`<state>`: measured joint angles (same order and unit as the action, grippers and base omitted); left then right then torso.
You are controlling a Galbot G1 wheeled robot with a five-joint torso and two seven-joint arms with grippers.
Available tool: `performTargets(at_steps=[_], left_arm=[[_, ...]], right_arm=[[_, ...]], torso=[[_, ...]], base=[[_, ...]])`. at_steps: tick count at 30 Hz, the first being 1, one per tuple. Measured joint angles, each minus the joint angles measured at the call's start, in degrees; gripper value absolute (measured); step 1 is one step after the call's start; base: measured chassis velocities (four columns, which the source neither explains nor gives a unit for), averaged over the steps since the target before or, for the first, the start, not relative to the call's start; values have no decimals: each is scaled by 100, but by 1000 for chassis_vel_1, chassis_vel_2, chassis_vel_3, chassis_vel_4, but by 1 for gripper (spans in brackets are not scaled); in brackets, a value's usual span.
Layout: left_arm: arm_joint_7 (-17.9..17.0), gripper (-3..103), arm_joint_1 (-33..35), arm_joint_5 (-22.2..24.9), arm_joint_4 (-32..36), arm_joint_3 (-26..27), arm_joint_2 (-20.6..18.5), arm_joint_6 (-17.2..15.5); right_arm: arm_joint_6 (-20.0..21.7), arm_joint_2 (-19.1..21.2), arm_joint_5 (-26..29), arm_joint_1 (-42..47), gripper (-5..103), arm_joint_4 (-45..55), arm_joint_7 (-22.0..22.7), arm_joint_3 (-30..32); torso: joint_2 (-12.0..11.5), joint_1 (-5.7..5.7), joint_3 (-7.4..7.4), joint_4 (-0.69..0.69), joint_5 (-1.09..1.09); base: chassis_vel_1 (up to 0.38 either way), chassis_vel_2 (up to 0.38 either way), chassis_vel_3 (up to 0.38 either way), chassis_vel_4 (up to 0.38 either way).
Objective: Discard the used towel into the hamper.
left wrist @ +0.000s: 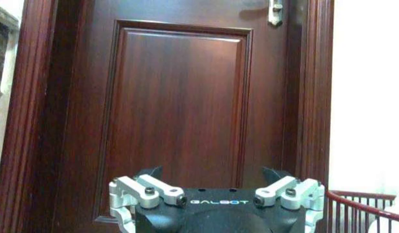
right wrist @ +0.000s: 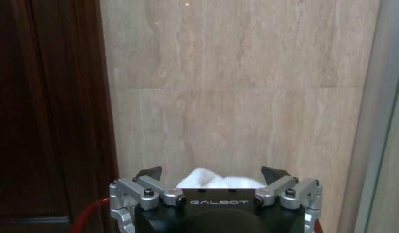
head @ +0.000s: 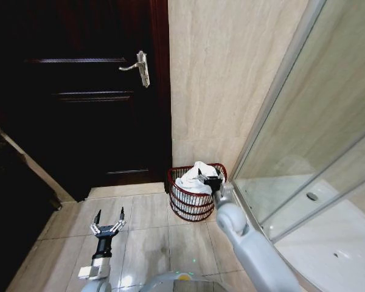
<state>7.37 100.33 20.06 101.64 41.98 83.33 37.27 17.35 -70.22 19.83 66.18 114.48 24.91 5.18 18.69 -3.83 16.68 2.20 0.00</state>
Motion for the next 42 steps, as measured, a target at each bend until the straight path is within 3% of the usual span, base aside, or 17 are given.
performTargets(at_steps=[9, 20, 28, 30, 37, 42], left_arm=[[4, 100, 0, -6, -52, -33, 34, 77], [7, 100, -16, 37, -60, -6, -7, 86], [7, 100, -54, 84, -132, 11, -32, 87], [7, 100, -64, 87, -136, 12, -33, 87], [11, 100, -61, 136, -72, 14, -36, 82], [16, 100, -77, 186, -49, 13, -53, 52]], right_arm=[[-162, -289, -228, 177, 100, -475, -179, -222], [-51, -328, 317, -598, 100, -1131, -435, -342], [-29, -299, 623, -1001, 100, -1445, -803, -375], [-62, -322, 910, -1151, 100, -1659, -972, -347], [104, -425, 1199, -1316, 100, -1810, -785, -365], [195, -331, 902, -1260, 100, -1603, -415, -290]], torso=[[0, 0, 1, 0, 0], [0, -1, 1, 0, 0], [0, -1, 1, 0, 0], [0, -1, 1, 0, 0], [0, -1, 1, 0, 0], [0, -1, 1, 0, 0]], base=[[0, 0, 0, 0], [0, 0, 0, 0], [0, 0, 0, 0], [0, 0, 0, 0], [0, 0, 0, 0], [0, 0, 0, 0]])
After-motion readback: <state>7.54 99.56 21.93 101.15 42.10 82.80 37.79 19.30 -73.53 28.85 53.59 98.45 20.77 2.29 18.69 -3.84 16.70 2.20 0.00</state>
